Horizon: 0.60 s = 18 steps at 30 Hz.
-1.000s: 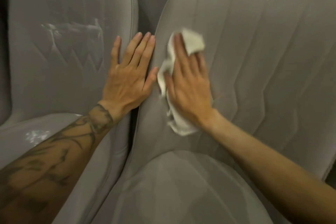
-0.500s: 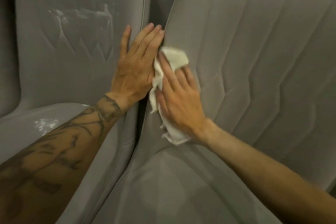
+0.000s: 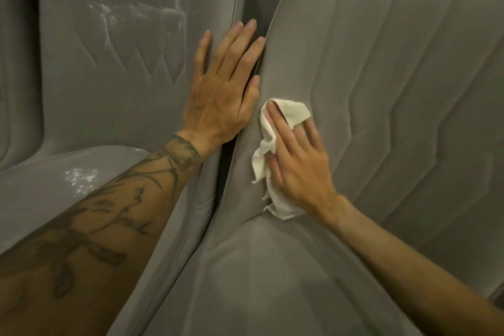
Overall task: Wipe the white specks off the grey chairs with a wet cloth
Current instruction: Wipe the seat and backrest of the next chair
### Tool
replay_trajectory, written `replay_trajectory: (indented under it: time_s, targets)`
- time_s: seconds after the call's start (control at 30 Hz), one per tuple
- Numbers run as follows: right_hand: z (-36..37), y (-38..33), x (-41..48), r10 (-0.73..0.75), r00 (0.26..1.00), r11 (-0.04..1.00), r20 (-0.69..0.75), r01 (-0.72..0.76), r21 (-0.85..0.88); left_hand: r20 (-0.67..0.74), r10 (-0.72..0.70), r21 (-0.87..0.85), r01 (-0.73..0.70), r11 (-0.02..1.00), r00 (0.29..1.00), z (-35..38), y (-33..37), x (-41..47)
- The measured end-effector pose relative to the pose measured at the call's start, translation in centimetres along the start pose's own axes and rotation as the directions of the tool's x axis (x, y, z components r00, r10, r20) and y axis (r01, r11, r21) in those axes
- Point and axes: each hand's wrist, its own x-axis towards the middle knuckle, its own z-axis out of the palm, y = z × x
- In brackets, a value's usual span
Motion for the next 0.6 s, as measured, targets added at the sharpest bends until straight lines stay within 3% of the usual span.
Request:
replay_trajectory:
  time_s: [0.07,0.23,0.3,0.33,0.4,0.47,0.53,0.6]
  targets:
    - [-1.2,3.7,2.6,-0.01,0.999,0.995,-0.05,0.005,-0.103,-0.033,-0.037,0.013,0.037,0.999,0.999,0.2,0.0,0.0]
    - [-3.6,9.0,12.3,0.217,0.9,0.953,-0.377,-0.279,-0.116,-0.083,-0.164,-0.031,0.162,0.986,0.983,0.6,-0.2,0.0]
    - [-2.4,5.5,10.6,0.266,0.902,0.956,-0.34,-0.291,-0.024,-0.069,-0.157,-0.039,0.155,0.987,0.985,0.7,-0.4,-0.1]
    - [-1.4,3.1,8.3,0.254,0.933,0.966,-0.253,-0.26,0.013,-0.063,-0.154,-0.036,0.151,0.988,0.986,0.6,-0.5,-0.1]
    - [-0.3,-0.4,2.9,0.132,0.989,0.991,-0.068,-0.131,0.018,-0.046,-0.154,-0.021,0.153,0.988,0.987,0.5,-0.4,-0.1]
    - [-0.4,0.5,0.6,-0.05,0.999,0.998,0.011,0.05,-0.039,-0.028,-0.161,-0.014,0.161,0.987,0.987,0.3,-0.3,-0.1]
    - [-1.0,4.5,2.7,-0.109,0.991,0.983,-0.072,0.097,-0.154,-0.015,-0.165,-0.032,0.164,0.986,0.986,0.3,-0.2,0.0]
    - [-1.9,8.6,6.3,0.01,0.972,0.974,-0.236,-0.063,-0.218,-0.015,-0.168,-0.029,0.167,0.985,0.986,0.3,-0.3,-0.1]
